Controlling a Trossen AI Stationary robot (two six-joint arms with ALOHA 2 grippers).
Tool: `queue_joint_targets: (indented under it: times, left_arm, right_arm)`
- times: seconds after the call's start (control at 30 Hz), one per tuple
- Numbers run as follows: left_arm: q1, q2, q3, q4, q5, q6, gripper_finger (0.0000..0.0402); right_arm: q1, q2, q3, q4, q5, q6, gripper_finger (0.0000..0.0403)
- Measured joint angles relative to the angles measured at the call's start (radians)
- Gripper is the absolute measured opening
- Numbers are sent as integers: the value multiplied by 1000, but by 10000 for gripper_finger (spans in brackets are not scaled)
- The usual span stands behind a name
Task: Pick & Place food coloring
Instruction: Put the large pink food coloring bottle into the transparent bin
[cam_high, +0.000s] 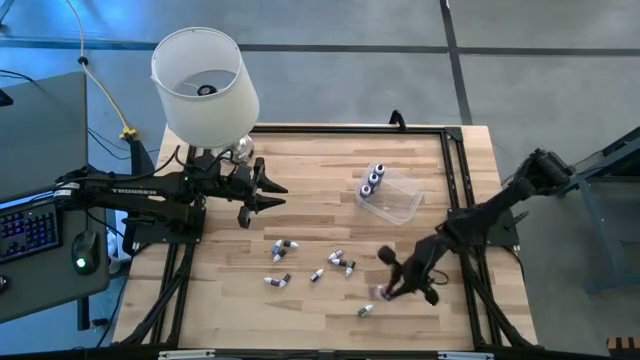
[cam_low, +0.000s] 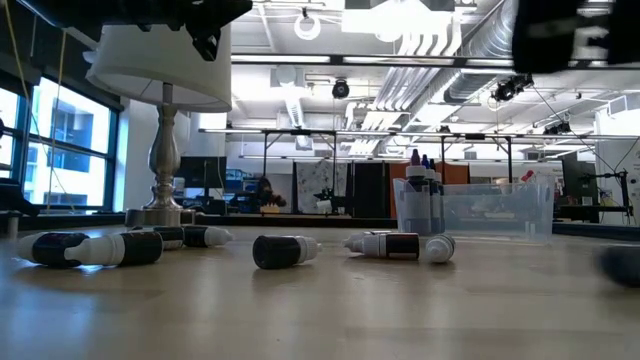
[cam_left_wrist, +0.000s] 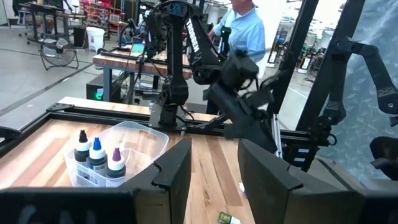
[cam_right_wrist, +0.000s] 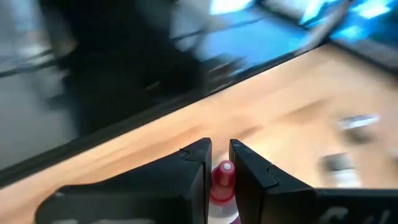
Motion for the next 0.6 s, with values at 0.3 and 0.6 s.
queue_joint_targets:
  times: [0.3,0.6]
  left_arm:
    - [0,0,0,3,0,-23,131]
    - [0,0,0,6,0,-23,131]
  right_arm:
    - [-188,-157,0,-1,415,-95,42]
    - [-385,-286,0,-161,641,173,36]
